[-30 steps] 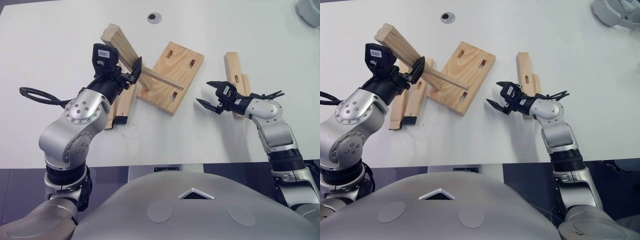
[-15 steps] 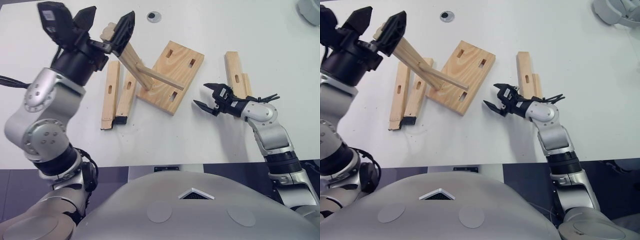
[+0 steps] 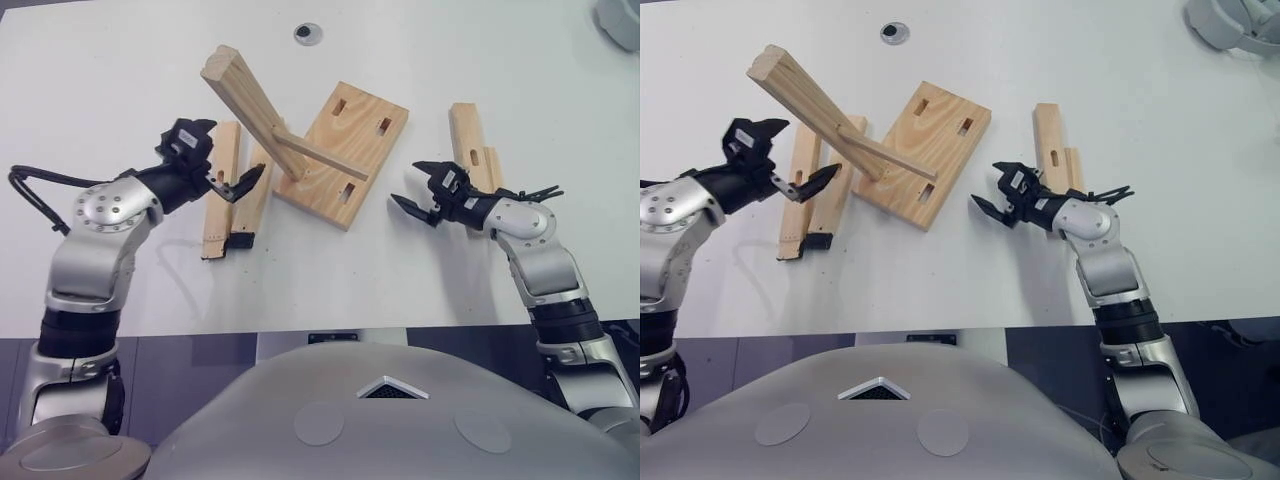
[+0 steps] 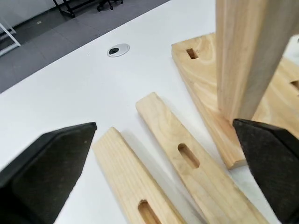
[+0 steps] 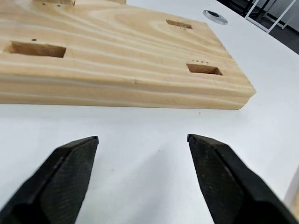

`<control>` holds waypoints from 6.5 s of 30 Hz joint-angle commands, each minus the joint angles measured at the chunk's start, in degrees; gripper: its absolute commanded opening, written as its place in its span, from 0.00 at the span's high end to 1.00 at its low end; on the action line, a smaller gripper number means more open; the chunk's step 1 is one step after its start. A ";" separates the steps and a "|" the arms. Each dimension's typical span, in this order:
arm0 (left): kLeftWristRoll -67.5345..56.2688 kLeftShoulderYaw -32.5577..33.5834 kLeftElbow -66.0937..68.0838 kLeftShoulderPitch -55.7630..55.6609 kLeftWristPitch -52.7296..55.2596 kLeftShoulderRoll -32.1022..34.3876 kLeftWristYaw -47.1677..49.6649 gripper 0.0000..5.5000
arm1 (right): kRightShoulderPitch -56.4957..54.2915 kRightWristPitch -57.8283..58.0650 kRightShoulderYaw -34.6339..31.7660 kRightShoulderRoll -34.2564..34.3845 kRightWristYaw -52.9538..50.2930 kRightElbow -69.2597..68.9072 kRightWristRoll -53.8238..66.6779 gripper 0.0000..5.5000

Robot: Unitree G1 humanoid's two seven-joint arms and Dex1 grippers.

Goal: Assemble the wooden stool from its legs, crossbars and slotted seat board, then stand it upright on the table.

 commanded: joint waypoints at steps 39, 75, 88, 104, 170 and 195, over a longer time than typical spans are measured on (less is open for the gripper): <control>20.96 -16.45 -3.77 -2.17 3.90 -7.39 -2.97 0.02 | -11.72 1.66 -0.78 4.13 -9.51 12.07 -6.26 0.35; 9.83 -4.01 -16.25 3.38 35.23 -16.03 12.85 0.31 | 0.64 3.51 -18.52 4.91 -25.71 -4.33 -5.49 0.35; 10.68 -6.64 -12.97 5.01 35.60 -10.72 12.35 0.36 | 2.78 4.49 -18.44 7.64 -28.09 -7.05 -5.83 0.35; 4.19 9.41 -15.22 -7.85 37.19 -29.51 23.12 0.61 | 0.48 5.02 -20.38 7.39 -28.14 -8.39 -3.91 0.35; 3.42 5.42 -12.11 -36.49 11.99 -16.41 12.60 0.29 | -27.35 28.70 -28.90 3.16 -63.57 -31.99 64.58 0.81; 21.26 -10.16 19.01 -6.87 -13.67 -3.46 -4.71 0.17 | 15.74 10.80 -22.79 24.57 -44.37 -35.29 50.09 0.81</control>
